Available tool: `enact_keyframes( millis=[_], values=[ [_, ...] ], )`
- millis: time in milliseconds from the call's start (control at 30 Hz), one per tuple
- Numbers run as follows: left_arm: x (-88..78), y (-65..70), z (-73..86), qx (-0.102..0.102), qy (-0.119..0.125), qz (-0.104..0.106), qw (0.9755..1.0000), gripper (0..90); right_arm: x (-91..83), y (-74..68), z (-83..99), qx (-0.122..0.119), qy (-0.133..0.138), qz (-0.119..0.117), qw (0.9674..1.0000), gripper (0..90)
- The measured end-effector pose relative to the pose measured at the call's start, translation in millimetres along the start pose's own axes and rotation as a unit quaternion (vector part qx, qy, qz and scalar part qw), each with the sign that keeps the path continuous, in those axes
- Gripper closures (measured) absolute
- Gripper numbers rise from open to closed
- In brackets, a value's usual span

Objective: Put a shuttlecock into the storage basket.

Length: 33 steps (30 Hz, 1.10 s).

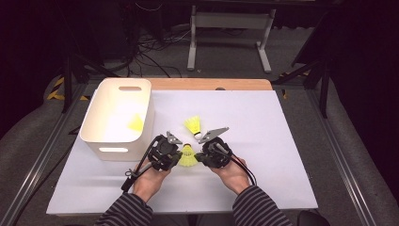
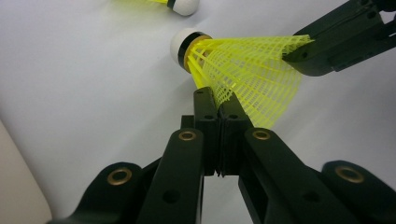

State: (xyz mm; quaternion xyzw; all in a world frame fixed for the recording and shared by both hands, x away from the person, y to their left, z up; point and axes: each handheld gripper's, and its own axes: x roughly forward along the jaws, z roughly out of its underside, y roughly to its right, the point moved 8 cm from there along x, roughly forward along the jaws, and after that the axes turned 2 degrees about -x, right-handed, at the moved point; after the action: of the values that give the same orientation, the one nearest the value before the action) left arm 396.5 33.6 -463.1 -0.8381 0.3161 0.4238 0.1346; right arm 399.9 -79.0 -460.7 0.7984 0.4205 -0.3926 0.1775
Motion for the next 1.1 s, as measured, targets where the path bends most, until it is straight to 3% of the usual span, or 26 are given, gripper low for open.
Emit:
enact_keyframes(
  millis=[200,467,667,1100],
  values=[
    [0.1,-1.9,-2.2,0.005,0.000,-0.018,0.9998,89.7,-2.4,-1.0,0.4,0.001,0.009,-0.005,0.9999,79.1],
    [0.1,-5.8,-1.9,0.007,-0.003,-0.027,0.9996,89.8,-10.7,1.9,3.6,0.006,0.030,-0.001,0.9995,57.5],
    [-0.9,-6.4,-1.6,0.008,-0.002,-0.026,0.9996,89.8,-21.0,5.7,8.7,0.006,0.050,-0.008,0.9987,46.1],
    [-6.6,-10.2,0.8,0.008,-0.004,-0.017,0.9998,89.8,-41.7,21.8,28.8,0.013,0.088,0.013,0.9960,31.7]
  ],
)
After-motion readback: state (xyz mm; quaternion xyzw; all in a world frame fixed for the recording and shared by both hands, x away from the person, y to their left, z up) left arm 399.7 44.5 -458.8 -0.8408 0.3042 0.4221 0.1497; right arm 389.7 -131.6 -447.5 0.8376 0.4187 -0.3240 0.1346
